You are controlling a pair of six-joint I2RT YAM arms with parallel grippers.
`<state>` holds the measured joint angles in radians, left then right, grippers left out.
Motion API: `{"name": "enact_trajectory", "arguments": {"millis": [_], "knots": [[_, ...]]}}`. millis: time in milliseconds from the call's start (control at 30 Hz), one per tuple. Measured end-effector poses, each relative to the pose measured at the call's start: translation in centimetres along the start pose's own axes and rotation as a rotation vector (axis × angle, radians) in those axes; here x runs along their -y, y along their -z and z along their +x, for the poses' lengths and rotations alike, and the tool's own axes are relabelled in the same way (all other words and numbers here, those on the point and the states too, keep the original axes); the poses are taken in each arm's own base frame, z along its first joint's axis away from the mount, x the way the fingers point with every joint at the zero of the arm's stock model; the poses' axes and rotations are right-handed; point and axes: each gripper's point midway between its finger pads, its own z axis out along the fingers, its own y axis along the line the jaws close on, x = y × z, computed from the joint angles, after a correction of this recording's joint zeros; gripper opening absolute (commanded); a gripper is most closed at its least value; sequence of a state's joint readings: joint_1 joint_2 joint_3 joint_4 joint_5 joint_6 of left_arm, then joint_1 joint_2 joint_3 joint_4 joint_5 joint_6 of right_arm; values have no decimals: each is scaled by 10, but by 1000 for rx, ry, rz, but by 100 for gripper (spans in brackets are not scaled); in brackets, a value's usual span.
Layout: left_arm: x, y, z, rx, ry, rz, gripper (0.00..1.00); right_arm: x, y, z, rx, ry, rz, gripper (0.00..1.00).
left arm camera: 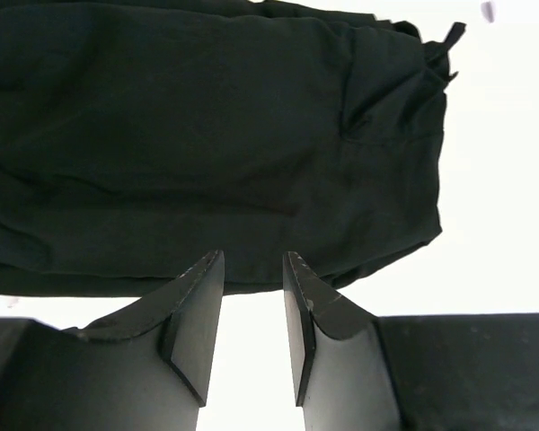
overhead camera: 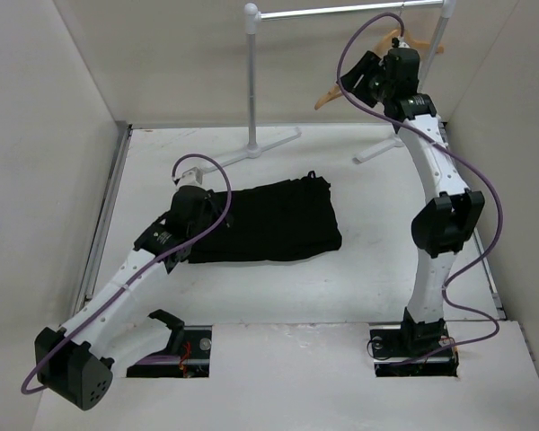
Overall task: Place the trousers on the hanger
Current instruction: Pick up the hanger from the clothesline.
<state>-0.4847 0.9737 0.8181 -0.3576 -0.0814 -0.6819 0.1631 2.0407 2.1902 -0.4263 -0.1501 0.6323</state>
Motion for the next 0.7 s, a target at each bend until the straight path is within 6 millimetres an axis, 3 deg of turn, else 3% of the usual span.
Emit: {"name": "enact_trajectory", "arguments": {"millis": [433, 700], "knots": [[-9, -7, 3, -18, 0, -37, 29, 7, -29, 13, -39, 9, -19, 55], [-10, -11, 5, -30, -2, -47, 29, 4, -37, 17, -48, -4, -57, 30]]}}
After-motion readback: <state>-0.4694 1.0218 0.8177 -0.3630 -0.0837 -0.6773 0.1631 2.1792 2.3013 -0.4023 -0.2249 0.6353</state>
